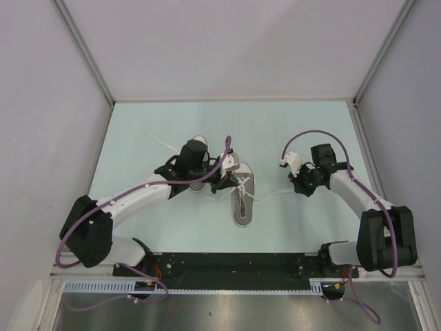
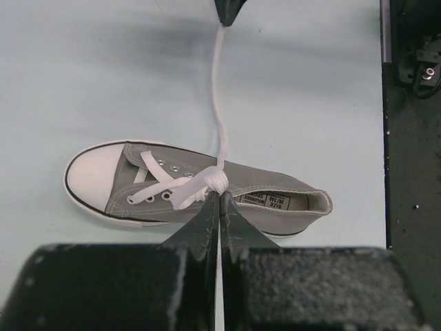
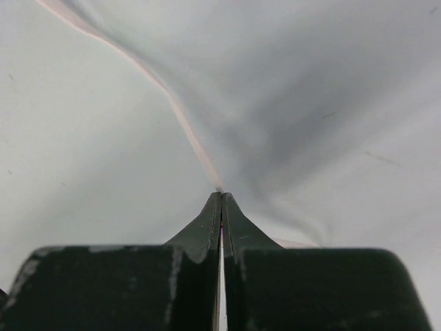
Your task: Tie the shoes
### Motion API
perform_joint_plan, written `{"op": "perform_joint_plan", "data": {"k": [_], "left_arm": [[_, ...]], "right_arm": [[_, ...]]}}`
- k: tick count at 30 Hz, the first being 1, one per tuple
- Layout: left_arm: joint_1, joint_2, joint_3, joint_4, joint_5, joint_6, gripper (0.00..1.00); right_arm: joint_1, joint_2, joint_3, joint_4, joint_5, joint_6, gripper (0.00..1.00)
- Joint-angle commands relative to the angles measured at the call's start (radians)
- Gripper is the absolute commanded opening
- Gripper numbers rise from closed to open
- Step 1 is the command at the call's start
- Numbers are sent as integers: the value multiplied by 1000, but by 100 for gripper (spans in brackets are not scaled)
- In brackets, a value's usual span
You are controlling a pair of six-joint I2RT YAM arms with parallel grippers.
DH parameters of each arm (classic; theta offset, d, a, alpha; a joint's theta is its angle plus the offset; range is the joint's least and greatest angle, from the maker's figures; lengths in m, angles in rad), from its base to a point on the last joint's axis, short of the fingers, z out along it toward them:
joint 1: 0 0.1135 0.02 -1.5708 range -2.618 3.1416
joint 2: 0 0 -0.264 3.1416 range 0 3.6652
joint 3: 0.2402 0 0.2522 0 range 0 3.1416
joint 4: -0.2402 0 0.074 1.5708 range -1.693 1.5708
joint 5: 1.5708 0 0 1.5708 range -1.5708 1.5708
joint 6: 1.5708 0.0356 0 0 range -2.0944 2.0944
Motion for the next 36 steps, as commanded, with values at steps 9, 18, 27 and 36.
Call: {"op": "perform_joint_plan", "data": {"k": [9,18,27,36], "left_arm": [[-88,-30,50,107,21,82,0],[-123,-31,34,67,21,155,0],[-123,-40,20,64,29,194,0],[-131,-50,-2,59,40,229,0]], "right_arm": [[3,-49,158,75,-134,267,0],[75,3,297,253,-168,419,0],[300,72,443,374,-226,534,0],[480,221,477,448,-295,638,0]]}}
